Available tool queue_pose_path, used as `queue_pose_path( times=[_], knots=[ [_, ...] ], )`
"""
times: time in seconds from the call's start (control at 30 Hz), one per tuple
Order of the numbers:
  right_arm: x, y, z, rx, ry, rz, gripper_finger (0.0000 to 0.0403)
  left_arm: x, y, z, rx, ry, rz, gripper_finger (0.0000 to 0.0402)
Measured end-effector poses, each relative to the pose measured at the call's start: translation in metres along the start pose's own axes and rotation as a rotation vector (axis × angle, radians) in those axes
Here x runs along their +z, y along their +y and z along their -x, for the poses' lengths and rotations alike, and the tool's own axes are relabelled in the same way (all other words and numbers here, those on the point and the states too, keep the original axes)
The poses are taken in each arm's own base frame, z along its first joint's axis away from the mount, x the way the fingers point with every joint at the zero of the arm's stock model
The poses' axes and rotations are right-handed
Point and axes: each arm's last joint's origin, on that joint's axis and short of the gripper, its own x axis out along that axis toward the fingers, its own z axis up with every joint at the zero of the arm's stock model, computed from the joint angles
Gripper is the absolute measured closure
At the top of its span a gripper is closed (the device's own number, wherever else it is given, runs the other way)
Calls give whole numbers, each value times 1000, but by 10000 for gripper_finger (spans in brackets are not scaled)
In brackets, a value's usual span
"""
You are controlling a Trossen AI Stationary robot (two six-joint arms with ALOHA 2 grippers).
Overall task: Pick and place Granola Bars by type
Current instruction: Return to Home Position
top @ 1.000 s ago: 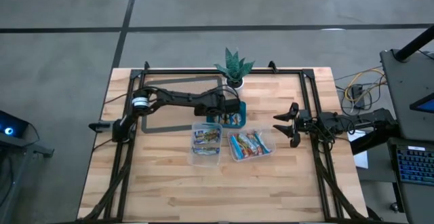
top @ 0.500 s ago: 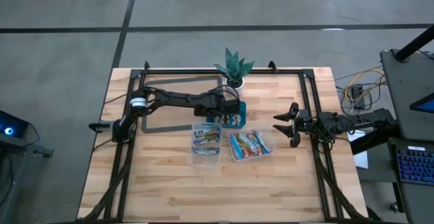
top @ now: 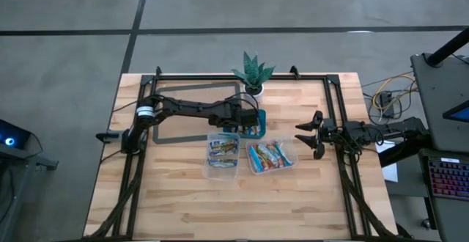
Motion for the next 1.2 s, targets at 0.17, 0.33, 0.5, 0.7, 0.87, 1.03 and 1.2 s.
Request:
queue_pose_path(
  times=[0.17, 0.33, 0.5, 0.7, 0.87, 1.03, 1.2],
  knots=[
    [0, 0, 0, 1, 0, 0, 213, -3, -1, 2, -5, 4, -10, 233],
    [0, 0, 0, 0, 0, 0, 213, -2, -2, 15, -13, -5, -66, 205],
    [0, 0, 0, 0, 0, 0, 213, 4, -5, 35, -74, -43, -187, 204],
    [0, 0, 0, 0, 0, 0, 213, 8, -11, 55, -256, -39, -386, 204],
    [0, 0, 0, 0, 1, 1, 213, 11, -11, 70, -462, -33, -524, 204],
    [0, 0, 0, -1, 3, 1, 213, 13, 1, 94, -636, -65, -634, 204],
    [-1, 0, 0, -1, 8, 3, 213, 8, 30, 107, -757, -88, -755, 204]
  ],
)
